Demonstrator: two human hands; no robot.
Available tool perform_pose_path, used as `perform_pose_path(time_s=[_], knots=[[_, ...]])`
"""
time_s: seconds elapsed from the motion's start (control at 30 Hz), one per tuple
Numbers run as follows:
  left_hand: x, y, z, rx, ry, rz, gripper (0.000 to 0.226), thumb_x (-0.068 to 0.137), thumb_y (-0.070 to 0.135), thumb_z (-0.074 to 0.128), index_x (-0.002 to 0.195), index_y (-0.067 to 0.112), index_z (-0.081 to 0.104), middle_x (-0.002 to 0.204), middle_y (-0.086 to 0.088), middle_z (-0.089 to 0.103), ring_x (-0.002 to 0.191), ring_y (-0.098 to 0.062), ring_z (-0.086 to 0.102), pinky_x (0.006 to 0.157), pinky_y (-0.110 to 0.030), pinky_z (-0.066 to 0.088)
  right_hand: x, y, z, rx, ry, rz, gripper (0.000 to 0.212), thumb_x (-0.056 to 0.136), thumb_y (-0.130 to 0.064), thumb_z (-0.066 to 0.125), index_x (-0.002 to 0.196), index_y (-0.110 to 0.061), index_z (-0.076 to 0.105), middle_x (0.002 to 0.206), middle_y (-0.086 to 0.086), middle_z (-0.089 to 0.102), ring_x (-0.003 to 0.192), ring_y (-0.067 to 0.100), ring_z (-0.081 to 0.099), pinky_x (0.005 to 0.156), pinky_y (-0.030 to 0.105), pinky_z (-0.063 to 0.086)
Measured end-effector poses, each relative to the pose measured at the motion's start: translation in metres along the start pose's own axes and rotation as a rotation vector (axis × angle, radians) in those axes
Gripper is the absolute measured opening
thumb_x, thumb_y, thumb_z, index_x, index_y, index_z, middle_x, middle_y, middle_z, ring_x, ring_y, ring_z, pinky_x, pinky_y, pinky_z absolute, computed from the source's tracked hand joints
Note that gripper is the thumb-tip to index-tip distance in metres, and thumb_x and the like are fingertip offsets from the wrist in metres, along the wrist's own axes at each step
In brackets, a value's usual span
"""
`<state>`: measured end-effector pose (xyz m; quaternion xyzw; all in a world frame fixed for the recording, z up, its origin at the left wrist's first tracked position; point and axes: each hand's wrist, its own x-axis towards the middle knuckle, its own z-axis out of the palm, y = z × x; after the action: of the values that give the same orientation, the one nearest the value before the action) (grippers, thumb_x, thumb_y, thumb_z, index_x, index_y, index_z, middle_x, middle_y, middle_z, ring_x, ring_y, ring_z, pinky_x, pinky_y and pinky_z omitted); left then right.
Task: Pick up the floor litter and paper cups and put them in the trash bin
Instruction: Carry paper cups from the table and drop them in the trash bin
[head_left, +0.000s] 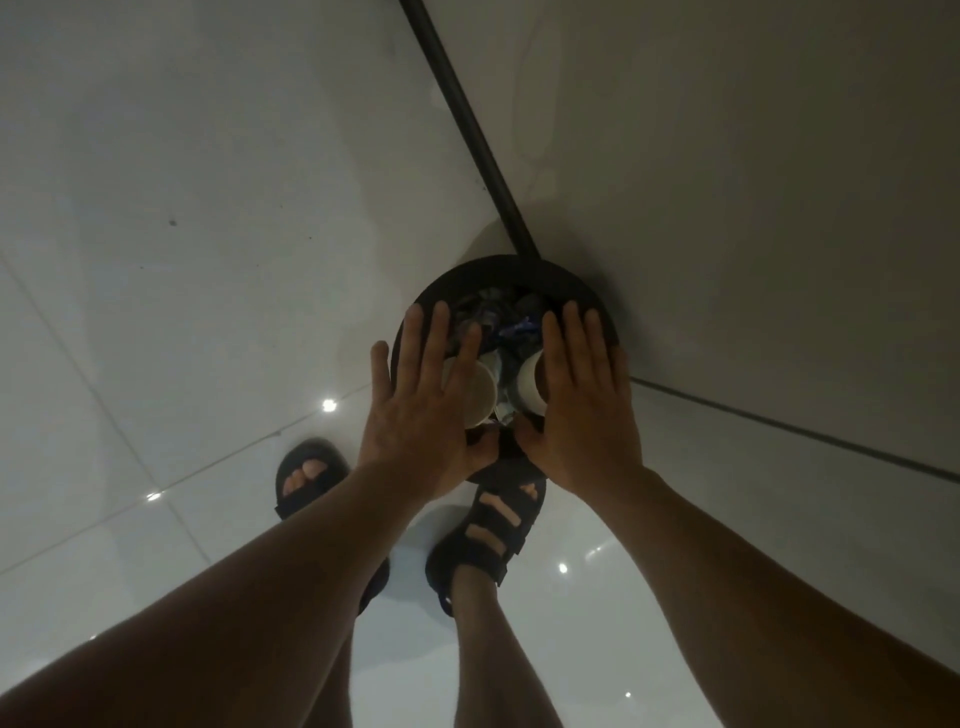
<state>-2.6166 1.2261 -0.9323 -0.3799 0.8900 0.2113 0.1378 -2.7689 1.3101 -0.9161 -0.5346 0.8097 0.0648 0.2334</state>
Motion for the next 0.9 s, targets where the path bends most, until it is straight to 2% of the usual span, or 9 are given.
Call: perform_pose_path(time_s=[0.1,0.2,0.33,0.43,0.57,0.67,0.73,0.83,0.9], knots=[[-0.002,0.0,-0.005,-0.003,-0.021,0.004,0.119,0.071,0.075,0.053,0.147,0.024,-0.023,0.159,-0.011,-0.012,0.143,-0.03,-0.023,0.113,-0.056,0.0,-0.002,0.0,-0.005,0.021,-0.01,0.015,0.111,0.077,-0.05,0.071,0.155,-0.012,0.003,0.163,0.015,0.003,0.15,0.033,0.0,0.118,0.054,0.017],[-0.007,0.001,-0.024,0.001,-0.024,0.013,0.121,0.069,0.075,0.055,0.147,0.022,-0.021,0.159,-0.012,-0.01,0.144,-0.032,-0.018,0.113,-0.057,0.004,-0.009,0.0,-0.022,0.076,-0.001,0.046,0.112,0.075,-0.047,0.075,0.155,-0.016,0.004,0.163,0.013,0.004,0.15,0.031,0.003,0.117,0.054,0.017],[-0.016,0.006,-0.074,-0.008,-0.021,-0.006,0.115,0.074,0.078,0.045,0.143,0.024,-0.03,0.153,-0.006,-0.028,0.143,-0.029,-0.025,0.114,-0.054,-0.002,-0.029,-0.005,-0.063,0.139,-0.01,0.044,0.108,0.074,-0.045,0.075,0.154,-0.019,0.008,0.163,0.011,0.008,0.15,0.03,0.006,0.116,0.056,0.021],[-0.027,0.015,-0.126,0.012,-0.008,0.018,0.106,0.078,0.076,0.039,0.149,0.02,-0.017,0.153,-0.005,-0.026,0.144,-0.029,-0.022,0.115,-0.054,0.002,-0.05,-0.015,-0.102,0.158,-0.012,0.064,0.102,0.079,-0.047,0.068,0.155,-0.02,0.006,0.163,0.01,0.007,0.15,0.029,0.002,0.116,0.056,0.023],[-0.05,0.028,-0.195,0.042,0.008,0.066,0.103,0.08,0.074,0.043,0.153,0.016,0.0,0.157,-0.009,-0.014,0.145,-0.031,-0.015,0.115,-0.054,0.01,-0.085,-0.034,-0.155,0.244,0.023,0.119,0.097,0.084,-0.049,0.06,0.156,-0.022,0.0,0.164,0.007,-0.003,0.149,0.026,-0.012,0.12,0.05,0.012],[-0.074,0.041,-0.246,0.043,0.045,0.171,0.1,0.077,0.07,0.052,0.151,0.01,0.019,0.159,-0.017,0.01,0.146,-0.038,0.006,0.11,-0.057,0.024,-0.122,-0.051,-0.194,0.28,0.044,0.19,0.094,0.087,-0.05,0.053,0.154,-0.027,-0.009,0.162,0.0,-0.017,0.145,0.02,-0.026,0.121,0.047,0.001],[-0.091,0.051,-0.277,0.044,0.069,0.239,0.097,0.076,0.068,0.054,0.148,0.009,0.027,0.156,-0.018,0.022,0.144,-0.039,0.017,0.107,-0.057,0.029,-0.152,-0.065,-0.218,0.284,0.079,0.255,0.091,0.088,-0.051,0.052,0.154,-0.029,-0.006,0.162,-0.003,-0.018,0.145,0.018,-0.028,0.12,0.044,-0.003],[-0.117,0.065,-0.315,0.044,0.047,0.317,0.098,0.073,0.07,0.056,0.148,0.012,0.031,0.155,-0.015,0.026,0.144,-0.037,0.02,0.108,-0.055,0.031,-0.199,-0.089,-0.248,0.303,0.111,0.387,0.089,0.09,-0.052,0.049,0.153,-0.035,-0.01,0.158,-0.008,-0.03,0.142,0.015,-0.034,0.116,0.042,-0.014],[-0.134,0.072,-0.338,0.059,-0.004,0.386,0.102,0.072,0.071,0.056,0.151,0.017,0.02,0.159,-0.01,0.016,0.147,-0.033,0.009,0.112,-0.052,0.022,-0.23,-0.106,-0.264,0.296,0.143,0.478,0.089,0.09,-0.053,0.047,0.152,-0.037,-0.015,0.156,-0.008,-0.033,0.14,0.016,-0.037,0.115,0.042,-0.016]])
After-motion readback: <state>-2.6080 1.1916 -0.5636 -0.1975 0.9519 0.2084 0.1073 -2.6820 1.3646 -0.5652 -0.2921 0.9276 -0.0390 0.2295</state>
